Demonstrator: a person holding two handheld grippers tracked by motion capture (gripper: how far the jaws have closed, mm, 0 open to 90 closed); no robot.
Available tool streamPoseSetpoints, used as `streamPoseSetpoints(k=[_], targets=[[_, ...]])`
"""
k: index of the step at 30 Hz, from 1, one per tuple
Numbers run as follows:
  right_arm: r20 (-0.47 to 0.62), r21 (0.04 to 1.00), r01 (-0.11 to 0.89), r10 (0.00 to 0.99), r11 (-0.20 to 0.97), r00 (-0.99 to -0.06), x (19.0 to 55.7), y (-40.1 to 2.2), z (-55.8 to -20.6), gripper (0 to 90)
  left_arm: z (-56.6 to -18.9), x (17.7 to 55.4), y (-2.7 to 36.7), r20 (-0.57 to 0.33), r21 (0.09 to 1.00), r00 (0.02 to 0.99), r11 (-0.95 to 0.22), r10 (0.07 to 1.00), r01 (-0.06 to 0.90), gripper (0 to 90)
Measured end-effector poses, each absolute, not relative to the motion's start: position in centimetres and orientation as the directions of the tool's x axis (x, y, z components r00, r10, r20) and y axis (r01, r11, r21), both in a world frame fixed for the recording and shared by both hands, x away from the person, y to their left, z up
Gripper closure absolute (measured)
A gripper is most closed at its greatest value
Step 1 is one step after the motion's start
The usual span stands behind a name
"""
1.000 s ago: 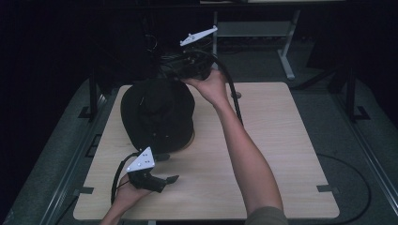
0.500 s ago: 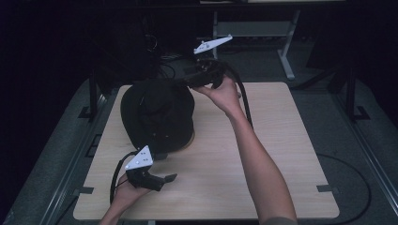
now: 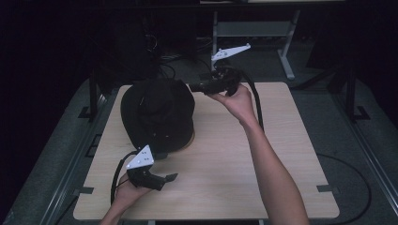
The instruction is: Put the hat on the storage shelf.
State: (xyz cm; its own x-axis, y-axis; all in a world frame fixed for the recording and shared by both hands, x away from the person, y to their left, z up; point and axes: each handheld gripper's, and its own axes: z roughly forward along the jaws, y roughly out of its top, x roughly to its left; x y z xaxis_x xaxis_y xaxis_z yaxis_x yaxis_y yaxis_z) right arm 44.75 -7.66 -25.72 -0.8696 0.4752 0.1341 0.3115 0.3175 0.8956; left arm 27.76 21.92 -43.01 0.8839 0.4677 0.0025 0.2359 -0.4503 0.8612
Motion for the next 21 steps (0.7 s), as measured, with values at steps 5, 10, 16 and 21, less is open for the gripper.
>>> streamPoseSetpoints(k=[5,10,16,21], targets=[[0.148,0.895,0.326,0.486,0.305,-0.861,44.1,-9.2,-26.5,29.7,-43.1,27.8,21.9,-0.001,0.859,0.883,-0.451,0.470,0.242,17.2],[0.147,0.887,0.337,0.499,0.315,-0.854,43.5,-10.3,-27.1,27.6,-43.1,27.8,22.0,-0.001,0.859,0.881,-0.451,0.472,0.243,17.2],[0.169,0.881,0.359,0.503,0.309,-0.848,42.5,-11.8,-28.1,26.3,-43.1,27.9,22.1,-0.008,0.856,0.880,-0.453,0.474,0.251,17.2],[0.164,0.876,0.362,0.509,0.318,-0.845,41.5,-12.9,-28.9,25.6,-43.0,27.8,21.8,-0.015,0.862,0.883,-0.441,0.470,0.250,17.2]])
